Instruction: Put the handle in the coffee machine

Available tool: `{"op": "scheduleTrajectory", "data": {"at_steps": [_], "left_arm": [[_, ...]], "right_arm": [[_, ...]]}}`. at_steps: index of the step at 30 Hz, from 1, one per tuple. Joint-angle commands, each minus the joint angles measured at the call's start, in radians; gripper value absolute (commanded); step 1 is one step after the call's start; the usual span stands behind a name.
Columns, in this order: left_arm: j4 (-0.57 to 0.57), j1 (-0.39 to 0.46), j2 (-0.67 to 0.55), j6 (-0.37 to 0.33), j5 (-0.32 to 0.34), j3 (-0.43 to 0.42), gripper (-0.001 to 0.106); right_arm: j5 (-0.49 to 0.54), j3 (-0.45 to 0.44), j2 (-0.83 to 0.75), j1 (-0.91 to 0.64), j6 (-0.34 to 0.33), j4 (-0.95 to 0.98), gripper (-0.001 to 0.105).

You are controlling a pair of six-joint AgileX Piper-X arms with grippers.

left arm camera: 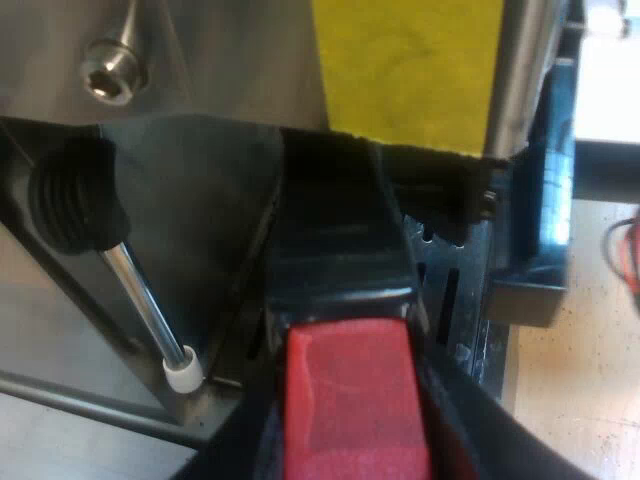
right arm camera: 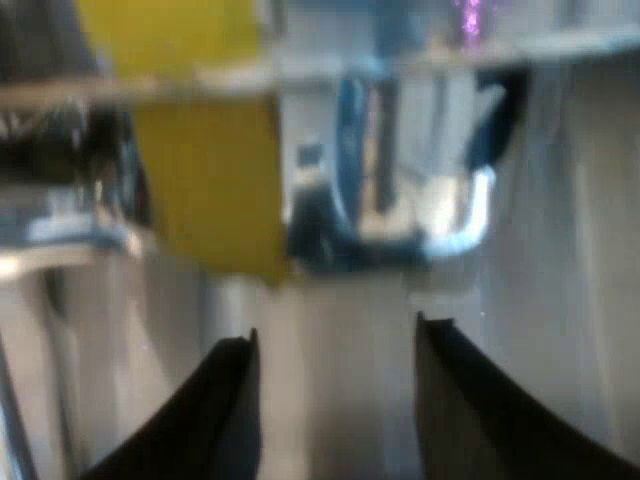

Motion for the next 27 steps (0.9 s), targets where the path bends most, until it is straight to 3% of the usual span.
{"op": "scheduleTrajectory", "data": {"at_steps": [1,7,16,22,27], "left_arm": [[0.057,0.013,-0.048,0.078,0.155,-0.016,0.0],[0.052,0.013,-0.048,0.078,0.155,-0.016,0.0],[0.051,0.013,-0.048,0.078,0.152,-0.016,0.0],[0.051,0.013,-0.048,0.078,0.103,-0.016,0.0],[0.051,0.013,-0.048,0.084,0.1,-0.016,0.011]], "right_arm": [[0.007,-0.035,0.0,-0.015,-0.036,-0.023,0.036],[0.005,-0.053,0.0,-0.019,-0.123,-0.118,0.036],[0.005,-0.053,0.0,-0.019,-0.148,-0.205,0.036],[0.005,-0.053,0.0,-0.019,-0.148,-0.234,0.036],[0.01,-0.053,0.0,-0.019,-0.148,-0.254,0.036]]}}
